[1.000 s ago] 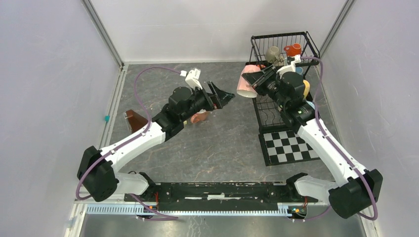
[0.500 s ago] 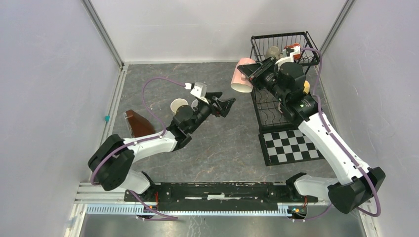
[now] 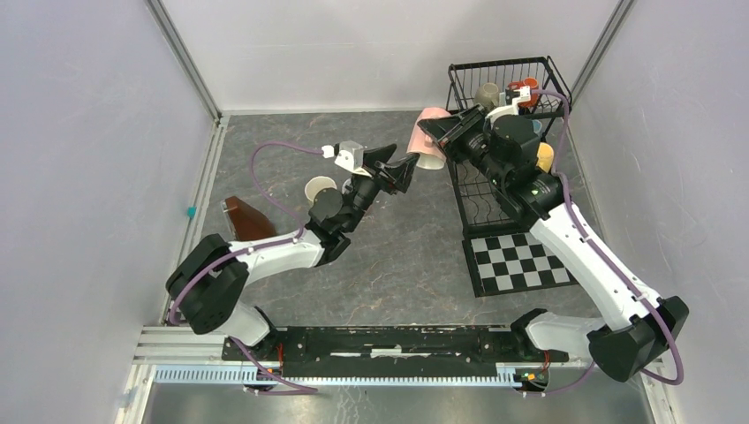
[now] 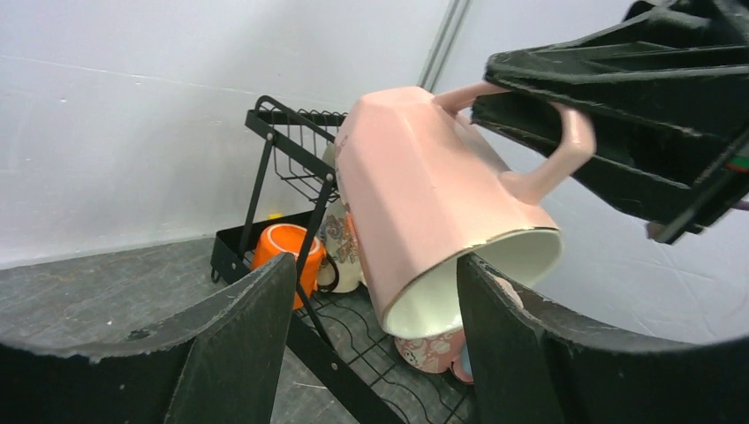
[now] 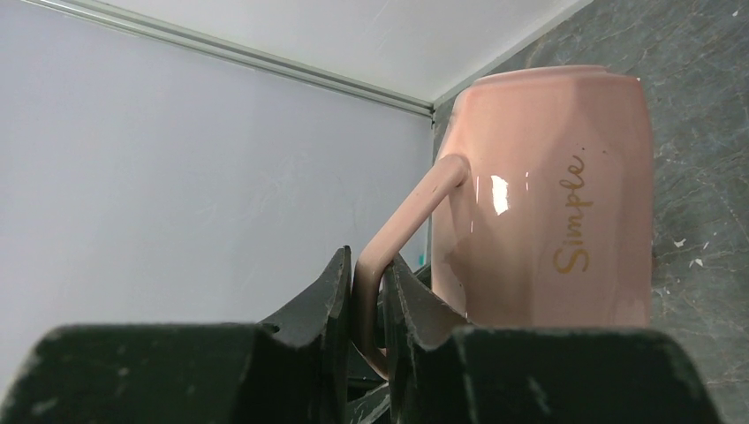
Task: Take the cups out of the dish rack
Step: Place the cup at the center of the board.
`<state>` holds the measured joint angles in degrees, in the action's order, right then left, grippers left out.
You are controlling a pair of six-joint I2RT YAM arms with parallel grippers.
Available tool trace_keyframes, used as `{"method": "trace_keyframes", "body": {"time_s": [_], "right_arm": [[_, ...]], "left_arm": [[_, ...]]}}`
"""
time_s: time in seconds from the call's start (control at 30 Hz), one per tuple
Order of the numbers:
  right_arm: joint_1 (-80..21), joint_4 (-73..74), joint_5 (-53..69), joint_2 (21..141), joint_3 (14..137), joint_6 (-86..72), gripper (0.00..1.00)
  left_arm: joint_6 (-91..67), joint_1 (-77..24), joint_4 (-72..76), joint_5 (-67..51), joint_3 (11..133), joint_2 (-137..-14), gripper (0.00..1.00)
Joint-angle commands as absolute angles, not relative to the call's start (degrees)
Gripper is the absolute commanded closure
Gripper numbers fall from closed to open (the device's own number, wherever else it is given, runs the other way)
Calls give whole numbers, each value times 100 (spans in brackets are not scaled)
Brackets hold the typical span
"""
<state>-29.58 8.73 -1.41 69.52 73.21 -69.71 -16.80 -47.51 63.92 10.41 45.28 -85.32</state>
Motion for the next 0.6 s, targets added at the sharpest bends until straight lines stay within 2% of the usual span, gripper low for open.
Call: {"method": "trace_keyframes", "body": {"time_s": [0.0, 0.27, 0.57], "right_arm": [[-3152, -146, -388, 6698, 7297, -7174, 100], [-3328, -178, -516, 6646, 7231, -7294, 100], [-3466, -272, -511, 6739, 7225, -7482, 100]], "left_arm": [[-1345, -4799, 6807, 1559, 4809, -8716, 27], [-1289, -4825, 6820, 1855, 5100, -8877, 34], [-1288, -4855, 6833, 1962, 5206, -8956, 54]]}}
